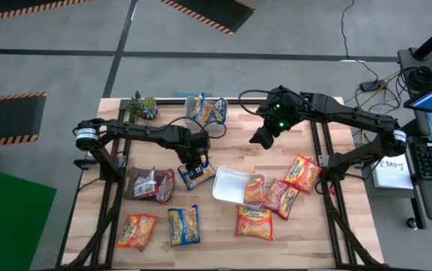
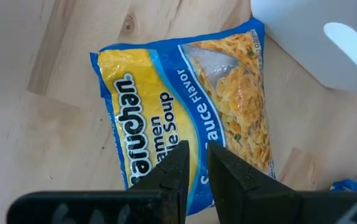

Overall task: Sort Maruchan noodles
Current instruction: Put the blue noodle pack into the gray bin

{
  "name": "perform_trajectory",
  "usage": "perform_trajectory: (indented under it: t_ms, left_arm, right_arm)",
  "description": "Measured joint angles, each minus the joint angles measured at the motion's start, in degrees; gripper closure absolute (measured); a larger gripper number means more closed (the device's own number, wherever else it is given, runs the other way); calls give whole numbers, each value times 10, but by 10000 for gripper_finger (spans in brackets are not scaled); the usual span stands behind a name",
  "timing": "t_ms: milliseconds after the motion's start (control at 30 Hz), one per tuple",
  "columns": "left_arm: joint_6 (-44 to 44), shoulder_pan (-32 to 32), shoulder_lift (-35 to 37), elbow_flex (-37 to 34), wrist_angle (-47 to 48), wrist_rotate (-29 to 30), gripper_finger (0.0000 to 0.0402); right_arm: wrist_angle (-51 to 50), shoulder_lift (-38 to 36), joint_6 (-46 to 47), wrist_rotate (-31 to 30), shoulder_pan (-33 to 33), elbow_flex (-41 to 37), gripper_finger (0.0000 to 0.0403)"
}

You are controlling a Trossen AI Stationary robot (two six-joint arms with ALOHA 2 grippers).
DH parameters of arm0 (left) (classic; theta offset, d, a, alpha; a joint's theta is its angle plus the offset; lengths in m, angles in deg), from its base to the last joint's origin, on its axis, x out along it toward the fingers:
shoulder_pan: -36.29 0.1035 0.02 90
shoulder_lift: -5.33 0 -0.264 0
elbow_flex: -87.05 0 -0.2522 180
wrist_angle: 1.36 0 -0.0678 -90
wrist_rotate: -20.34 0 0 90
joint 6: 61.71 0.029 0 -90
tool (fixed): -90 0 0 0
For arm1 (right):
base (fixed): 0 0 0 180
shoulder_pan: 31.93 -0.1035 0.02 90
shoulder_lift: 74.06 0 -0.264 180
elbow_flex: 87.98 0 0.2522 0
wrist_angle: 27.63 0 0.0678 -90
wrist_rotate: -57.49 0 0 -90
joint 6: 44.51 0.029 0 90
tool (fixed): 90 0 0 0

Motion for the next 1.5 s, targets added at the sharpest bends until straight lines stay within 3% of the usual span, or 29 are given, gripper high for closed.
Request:
perform_trajectory:
  t_ms: [900, 1167, 1500]
  left_arm:
    - [1, 0, 0, -84, -130, 1, 363]
    - [-14, 5, 0, -87, -165, 42, 363]
    - [-26, 14, 0, -87, -175, 43, 363]
  right_arm:
    - [0, 0, -2, 0, 0, 0, 216]
    - [0, 0, -3, -13, 0, 0, 216]
    - [0, 0, -3, -16, 0, 0, 216]
